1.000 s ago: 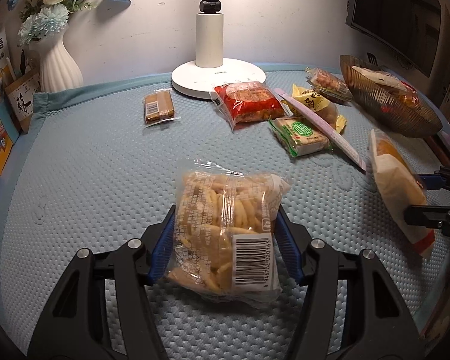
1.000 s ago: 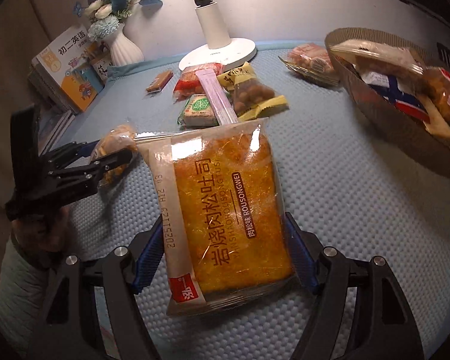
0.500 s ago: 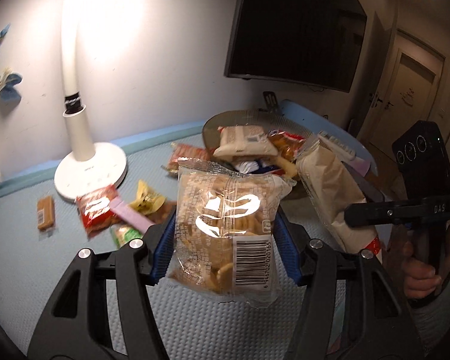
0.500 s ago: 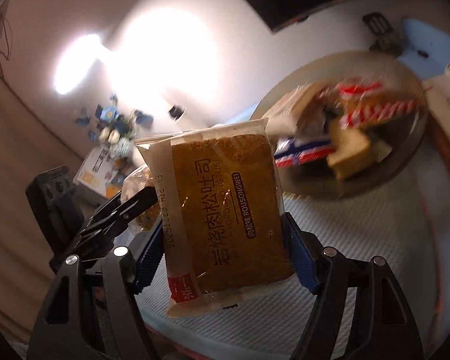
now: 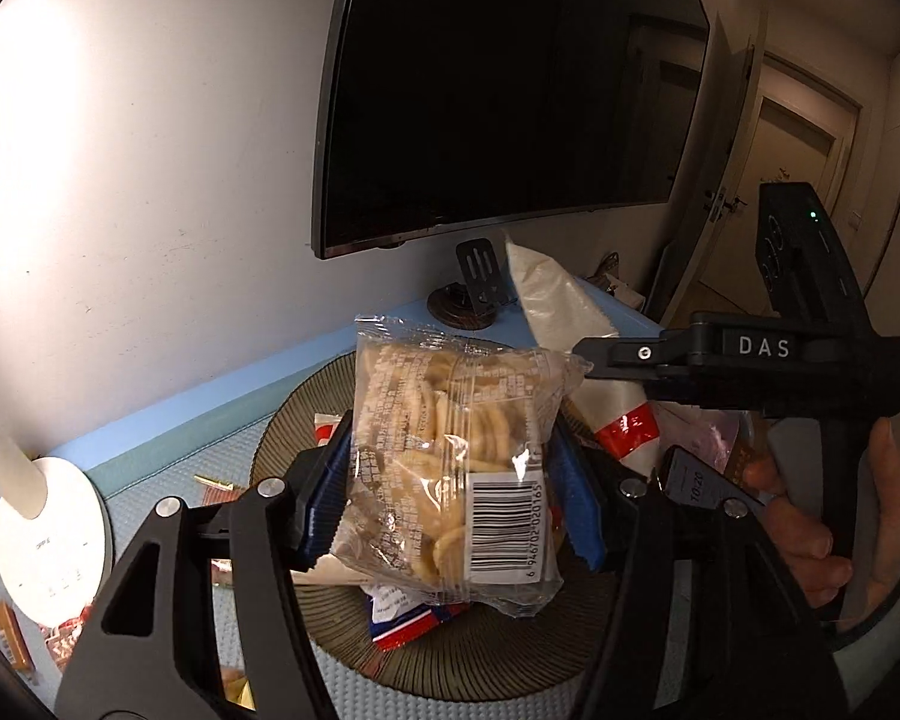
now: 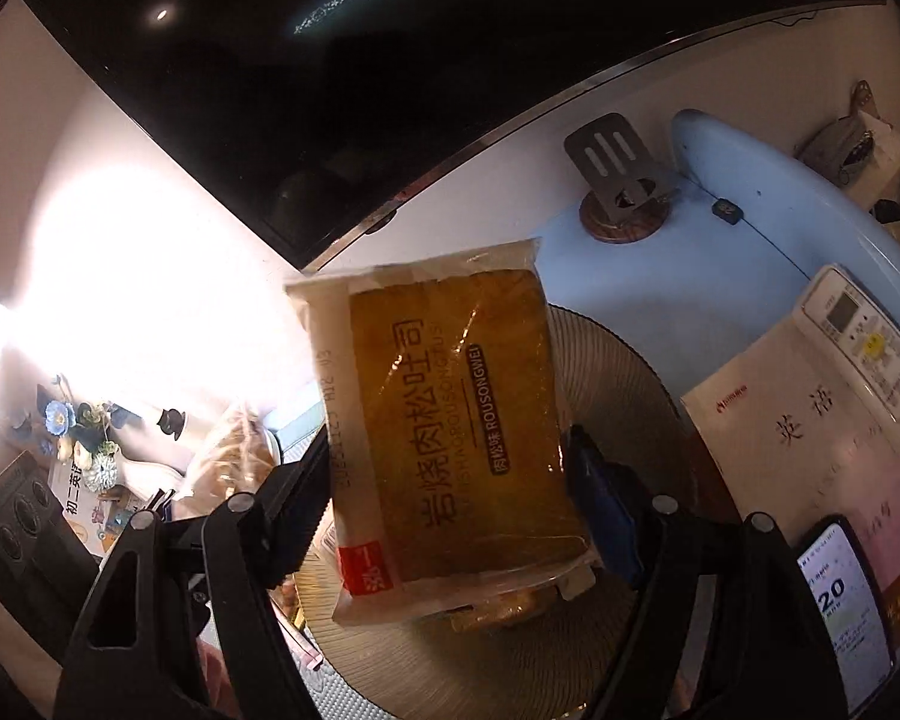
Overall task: Organize snacks
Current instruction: 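Carry both bags over the brown glass bowl and open both grippers, then move both grippers back toward the pink stick and green-label cake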
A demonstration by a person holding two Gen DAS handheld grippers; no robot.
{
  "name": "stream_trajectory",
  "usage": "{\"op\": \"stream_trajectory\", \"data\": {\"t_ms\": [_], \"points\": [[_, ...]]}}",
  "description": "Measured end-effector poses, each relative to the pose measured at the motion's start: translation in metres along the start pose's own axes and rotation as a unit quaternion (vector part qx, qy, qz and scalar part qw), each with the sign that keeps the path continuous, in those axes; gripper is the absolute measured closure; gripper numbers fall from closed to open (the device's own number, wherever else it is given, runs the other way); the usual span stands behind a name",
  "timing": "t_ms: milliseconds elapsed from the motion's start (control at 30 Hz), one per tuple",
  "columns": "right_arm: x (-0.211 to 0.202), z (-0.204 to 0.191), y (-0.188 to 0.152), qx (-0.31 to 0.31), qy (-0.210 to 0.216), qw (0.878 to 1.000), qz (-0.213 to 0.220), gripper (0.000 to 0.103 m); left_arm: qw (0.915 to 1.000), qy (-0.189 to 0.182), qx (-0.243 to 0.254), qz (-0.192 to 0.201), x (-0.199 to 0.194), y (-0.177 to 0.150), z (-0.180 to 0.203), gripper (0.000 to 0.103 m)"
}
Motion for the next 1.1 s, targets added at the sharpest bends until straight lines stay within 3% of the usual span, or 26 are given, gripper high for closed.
{"op": "stream_trajectory", "data": {"t_ms": [33, 67, 100, 167, 367, 633, 767, 900, 967, 1100], "points": [[0.001, 0.002, 0.003, 0.001, -0.004, 1.0, 0.005, 0.026, 1.0, 0.003, 0.0, -0.002, 0.005, 0.002, -0.002, 0.031], [-0.001, 0.002, 0.006, 0.001, -0.003, 1.0, 0.011, 0.026, 0.9999, 0.012, 0.0, -0.006, 0.01, 0.003, -0.005, 0.014], [-0.004, 0.002, 0.005, -0.001, 0.004, 1.0, 0.014, 0.026, 0.9997, 0.025, -0.006, -0.004, 0.012, 0.004, -0.01, 0.014], [-0.009, 0.001, -0.003, -0.009, 0.018, 1.0, 0.012, 0.025, 0.9996, 0.014, -0.022, -0.013, 0.009, -0.002, -0.017, 0.021], [-0.027, -0.008, -0.039, -0.03, 0.028, 0.999, 0.013, 0.024, 0.9974, 0.024, -0.068, 0.006, -0.039, -0.027, -0.047, 0.021], [-0.049, -0.071, -0.095, -0.101, 0.077, 0.992, 0.008, 0.02, 0.9883, 0.088, -0.116, 0.047, -0.131, -0.066, -0.093, 0.021], [-0.043, -0.115, -0.139, -0.163, 0.095, 0.982, -0.003, 0.019, 0.9787, 0.131, -0.147, 0.058, -0.174, -0.106, -0.116, 0.02], [-0.015, -0.142, -0.18, -0.203, 0.096, 0.974, -0.034, 0.015, 0.9633, 0.184, -0.19, 0.047, -0.201, -0.156, -0.146, 0.02], [0.003, -0.149, -0.198, -0.221, 0.083, 0.971, -0.045, 0.01, 0.9542, 0.205, -0.213, 0.043, -0.215, -0.177, -0.163, 0.019], [0.034, -0.156, -0.225, -0.258, 0.051, 0.964, -0.035, 0.011, 0.9394, 0.249, -0.234, 0.02, -0.227, -0.214, -0.19, 0.019]]}}
Point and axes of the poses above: each gripper's, at about its wrist camera, not at the fingertips, and x roughly the way its jaws point, z to its right, y to its top, the point moved 7 cm from there along x, roughly the way its jaws point, and after that the axes turned 1 degree about -x, right-handed, at the moved point
